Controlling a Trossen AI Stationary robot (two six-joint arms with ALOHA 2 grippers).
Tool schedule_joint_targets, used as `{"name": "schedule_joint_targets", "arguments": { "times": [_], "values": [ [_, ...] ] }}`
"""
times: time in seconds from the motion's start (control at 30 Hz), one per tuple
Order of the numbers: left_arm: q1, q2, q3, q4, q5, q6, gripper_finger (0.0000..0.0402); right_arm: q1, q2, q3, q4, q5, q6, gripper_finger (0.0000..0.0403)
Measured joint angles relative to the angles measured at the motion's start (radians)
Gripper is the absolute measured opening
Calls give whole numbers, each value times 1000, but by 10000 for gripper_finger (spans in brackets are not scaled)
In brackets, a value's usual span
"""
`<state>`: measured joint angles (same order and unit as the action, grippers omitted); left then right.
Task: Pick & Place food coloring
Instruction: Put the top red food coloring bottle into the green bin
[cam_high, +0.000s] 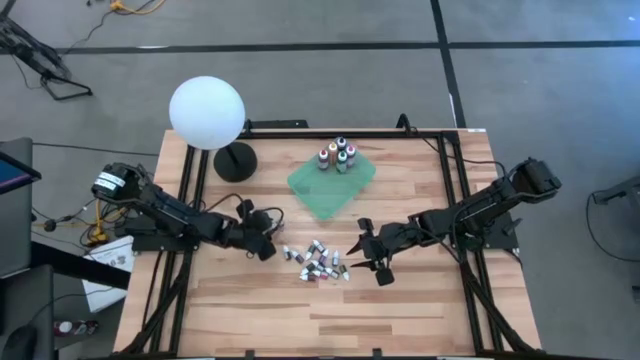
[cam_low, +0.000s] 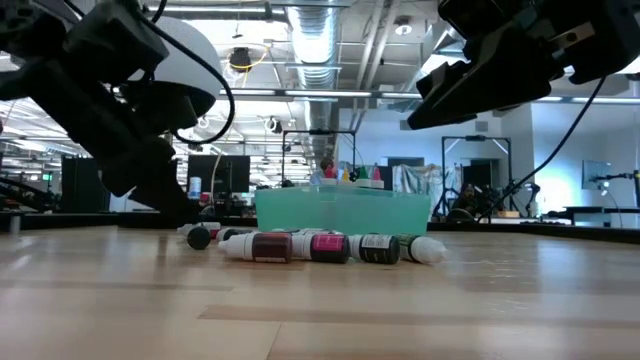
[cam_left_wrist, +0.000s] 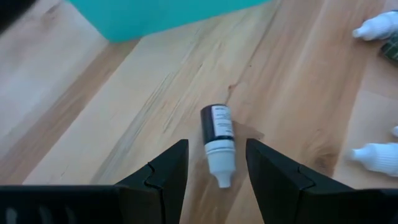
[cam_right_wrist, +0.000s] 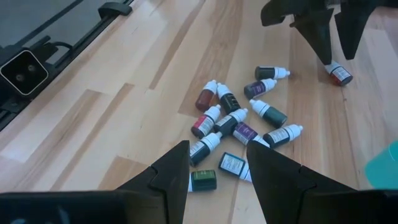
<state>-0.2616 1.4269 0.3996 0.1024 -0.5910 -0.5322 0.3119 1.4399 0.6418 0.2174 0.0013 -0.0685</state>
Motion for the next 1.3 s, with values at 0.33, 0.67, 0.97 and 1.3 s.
{"name": "schedule_joint_targets", "arguments": {
  "times": [0.33, 0.67, 0.97, 1.3],
  "values": [
    [24, 0, -45, 99, 21, 47, 156, 0, 0, 0, 0, 0, -1, 152],
    [26, 102, -45, 214, 7, 98, 156, 0, 0, 0, 0, 0, 7, 152],
    [36, 145, -43, 258, 9, 113, 156, 0, 0, 0, 0, 0, 14, 152],
    [37, 145, -42, 233, 63, 122, 115, 0, 0, 0, -1, -1, 9, 152]
  ]
}}
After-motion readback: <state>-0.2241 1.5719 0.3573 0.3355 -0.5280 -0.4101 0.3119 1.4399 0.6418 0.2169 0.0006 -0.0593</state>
